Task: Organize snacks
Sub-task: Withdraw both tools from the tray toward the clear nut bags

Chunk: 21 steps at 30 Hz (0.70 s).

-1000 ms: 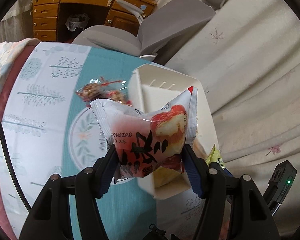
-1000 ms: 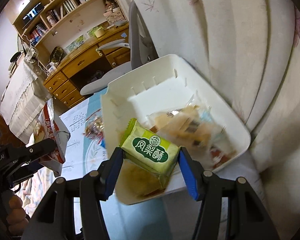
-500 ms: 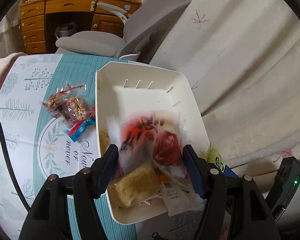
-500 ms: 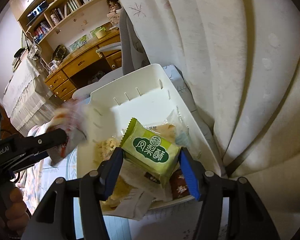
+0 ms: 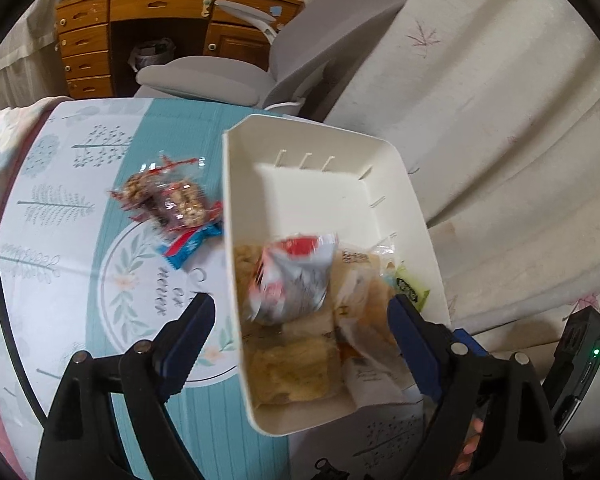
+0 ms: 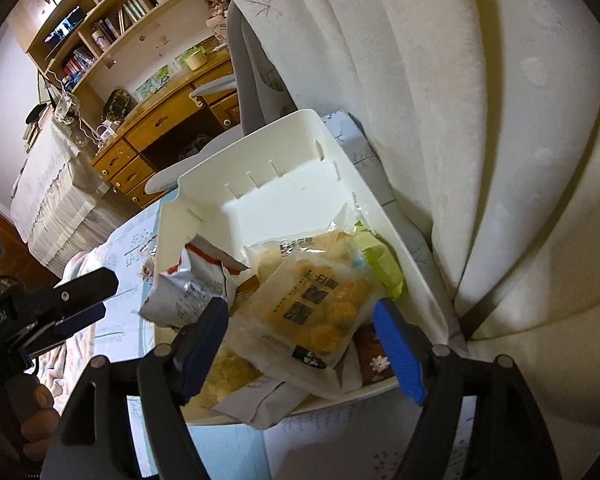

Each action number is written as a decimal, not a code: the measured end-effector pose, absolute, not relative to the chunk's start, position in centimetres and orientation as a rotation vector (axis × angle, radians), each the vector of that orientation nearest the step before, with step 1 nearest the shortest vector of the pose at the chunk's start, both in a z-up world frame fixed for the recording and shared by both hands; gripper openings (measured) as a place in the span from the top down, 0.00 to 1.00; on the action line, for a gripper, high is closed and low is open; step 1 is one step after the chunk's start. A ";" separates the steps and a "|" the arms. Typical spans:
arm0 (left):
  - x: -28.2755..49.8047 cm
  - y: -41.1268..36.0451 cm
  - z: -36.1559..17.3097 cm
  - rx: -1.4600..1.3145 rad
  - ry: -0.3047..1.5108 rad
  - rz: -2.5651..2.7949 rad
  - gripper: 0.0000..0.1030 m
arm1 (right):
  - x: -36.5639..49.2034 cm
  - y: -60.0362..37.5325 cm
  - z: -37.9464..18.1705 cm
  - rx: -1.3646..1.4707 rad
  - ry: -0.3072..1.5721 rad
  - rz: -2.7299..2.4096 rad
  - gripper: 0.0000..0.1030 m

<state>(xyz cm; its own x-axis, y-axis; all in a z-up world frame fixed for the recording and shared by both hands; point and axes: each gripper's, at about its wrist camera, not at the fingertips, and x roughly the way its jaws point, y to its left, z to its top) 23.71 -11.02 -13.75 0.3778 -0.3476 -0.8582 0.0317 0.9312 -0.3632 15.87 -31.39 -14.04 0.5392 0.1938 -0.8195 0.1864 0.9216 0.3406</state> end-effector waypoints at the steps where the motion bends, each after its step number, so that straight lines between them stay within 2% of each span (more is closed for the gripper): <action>1: 23.5 -10.6 -13.7 -0.308 1.164 -0.244 0.15 | 15.8 -31.1 -14.0 0.418 1.009 0.006 0.26; 21: 19.7 2.1 -10.7 -0.162 1.164 -0.312 0.15 | 12.8 -19.2 -11.1 0.472 0.942 -0.078 0.26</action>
